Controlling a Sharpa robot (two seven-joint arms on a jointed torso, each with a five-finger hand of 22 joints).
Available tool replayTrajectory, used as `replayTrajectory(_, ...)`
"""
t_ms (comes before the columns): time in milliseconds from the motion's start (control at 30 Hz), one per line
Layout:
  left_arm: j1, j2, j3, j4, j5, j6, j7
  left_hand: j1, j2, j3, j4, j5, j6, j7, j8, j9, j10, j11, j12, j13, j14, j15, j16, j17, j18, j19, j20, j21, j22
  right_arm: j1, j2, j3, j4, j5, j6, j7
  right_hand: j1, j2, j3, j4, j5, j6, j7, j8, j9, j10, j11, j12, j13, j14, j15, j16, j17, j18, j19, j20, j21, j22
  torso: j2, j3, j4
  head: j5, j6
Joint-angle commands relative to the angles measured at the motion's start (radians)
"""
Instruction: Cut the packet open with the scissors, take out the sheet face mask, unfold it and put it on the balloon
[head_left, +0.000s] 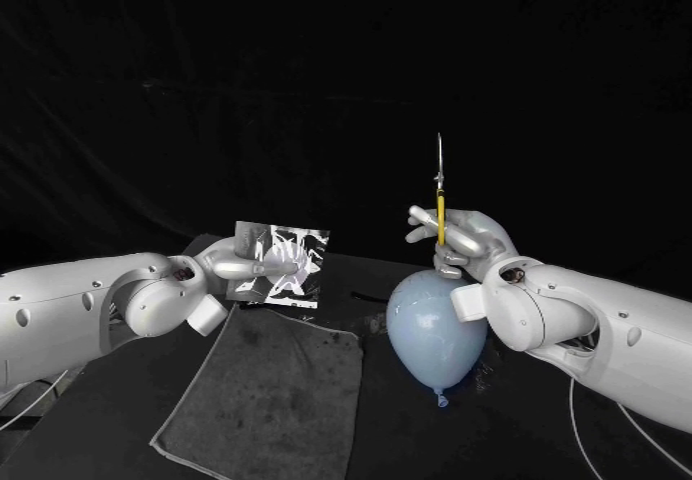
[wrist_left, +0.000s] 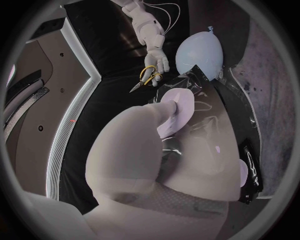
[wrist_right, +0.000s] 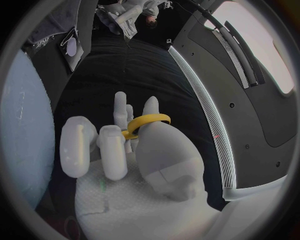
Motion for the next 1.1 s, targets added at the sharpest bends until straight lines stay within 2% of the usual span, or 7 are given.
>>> replayTrajectory(33, 0.0, -0.002, -0.003, 0.0, -0.126, 0.034, -0.003, -0.001, 0.01, 0.0, -0.006, 0.005, 0.002, 0.002, 0.005, 0.026, 0.006, -0.001, -0.002, 0.0, 0.004, -0.006, -0.006, 0.001, 0.019, 0.006, -0.003, 0.004, 0.0, 0.006, -0.01, 0.001, 0.011, 0.0, 0.011, 0.026, 0.012, 0.002, -0.004, -0.006, -0.003, 0.0, 0.006, -0.006, 0.001, -0.004, 0.006, -0.005, -0.002, 0.043, 0.01, 0.0, -0.002, 0.008, -0.001, 0.004, -0.006, 0.133, 0.0, 0.0, -0.0011, 0.004, -0.009)
replayTrajectory(467, 0.0, -0.015, -0.02, 0.001, -0.177, 0.052, -0.014, -0.003, 0.009, -0.001, -0.006, 0.005, 0.002, 0.002, 0.006, 0.026, 0.007, -0.001, -0.001, 0.0, 0.005, -0.006, -0.006, 0.002, 0.019, 0.006, -0.003, 0.005, 0.0, 0.038, -0.093, -0.002, 0.035, 0.003, 0.005, 0.023, 0.013, 0.003, -0.002, -0.006, -0.003, 0.0, 0.007, -0.01, 0.002, -0.004, 0.007, -0.009, -0.005, 0.042, 0.011, -0.001, -0.003, 0.009, -0.002, 0.005, -0.008, 0.132, 0.003, -0.0003, -0.0003, 0.004, -0.011)
replayTrajectory(633, 0.0, -0.013, -0.022, 0.005, -0.144, 0.057, -0.014, -0.003, 0.009, -0.001, -0.006, 0.005, 0.002, 0.002, 0.006, 0.026, 0.007, -0.001, -0.001, 0.0, 0.005, -0.006, -0.006, 0.002, 0.019, 0.006, -0.003, 0.005, 0.0, 0.056, -0.133, -0.015, 0.033, -0.004, 0.024, 0.001, 0.017, 0.003, 0.0, -0.008, -0.003, 0.001, 0.006, -0.013, 0.002, -0.003, 0.007, -0.012, -0.007, 0.042, 0.011, -0.001, -0.002, 0.008, -0.001, 0.006, -0.007, 0.133, 0.003, -0.0011, 0.0005, -0.002, -0.007)
replayTrajectory(700, 0.0, -0.012, -0.023, 0.007, -0.124, 0.06, -0.013, -0.004, 0.009, -0.002, -0.006, 0.005, 0.003, 0.001, 0.006, 0.027, 0.008, -0.001, -0.001, 0.0, 0.005, -0.006, -0.006, 0.002, 0.019, 0.007, -0.003, 0.005, 0.0, 0.061, -0.154, -0.022, 0.035, -0.01, 0.037, -0.014, 0.017, 0.003, 0.001, -0.008, -0.003, 0.002, 0.006, -0.013, 0.002, -0.002, 0.007, -0.013, -0.007, 0.042, 0.011, -0.001, -0.001, 0.008, -0.001, 0.006, -0.006, 0.133, 0.003, -0.001, -0.0001, -0.012, -0.004)
replayTrajectory(900, 0.0, -0.008, -0.025, 0.017, -0.039, 0.066, -0.011, -0.004, 0.009, -0.002, -0.006, 0.005, 0.003, 0.001, 0.006, 0.027, 0.008, -0.001, -0.001, 0.0, 0.005, -0.006, -0.006, 0.002, 0.019, 0.007, -0.003, 0.005, 0.0, 0.075, -0.235, -0.057, 0.047, -0.045, 0.085, -0.093, 0.027, 0.001, 0.003, -0.013, -0.003, 0.007, 0.005, -0.018, 0.003, 0.004, 0.006, -0.017, -0.011, 0.044, 0.011, 0.001, 0.006, 0.007, 0.002, 0.007, -0.003, 0.136, 0.001, -0.0018, -0.0012, -0.054, -0.001)
replayTrajectory(1033, 0.0, -0.01, -0.03, 0.027, 0.016, 0.066, -0.011, -0.005, 0.01, -0.001, -0.005, 0.005, 0.003, 0.001, 0.007, 0.027, 0.008, -0.002, -0.001, 0.0, 0.006, -0.006, -0.006, 0.002, 0.019, 0.007, -0.003, 0.005, 0.0, 0.084, -0.315, -0.1, 0.071, -0.091, 0.122, -0.164, 0.042, -0.001, 0.004, -0.024, -0.003, 0.014, 0.003, -0.024, 0.004, 0.012, 0.004, -0.023, -0.016, 0.046, 0.009, 0.002, 0.009, 0.007, 0.004, 0.006, 0.001, 0.138, 0.0, -0.0001, -0.0022, -0.081, 0.004)
replayTrajectory(1100, 0.0, -0.013, -0.036, 0.032, 0.03, 0.066, -0.011, -0.005, 0.01, -0.001, -0.005, 0.005, 0.003, 0.001, 0.007, 0.027, 0.008, -0.002, -0.001, 0.0, 0.006, -0.006, -0.006, 0.002, 0.019, 0.007, -0.003, 0.005, 0.0, 0.086, -0.339, -0.114, 0.079, -0.109, 0.133, -0.183, 0.046, -0.003, 0.002, -0.027, -0.003, 0.017, 0.003, -0.026, 0.005, 0.014, 0.003, -0.026, -0.019, 0.046, 0.009, 0.002, 0.008, 0.007, 0.004, 0.006, 0.0, 0.137, 0.001, 0.0009, -0.0022, -0.089, 0.006)
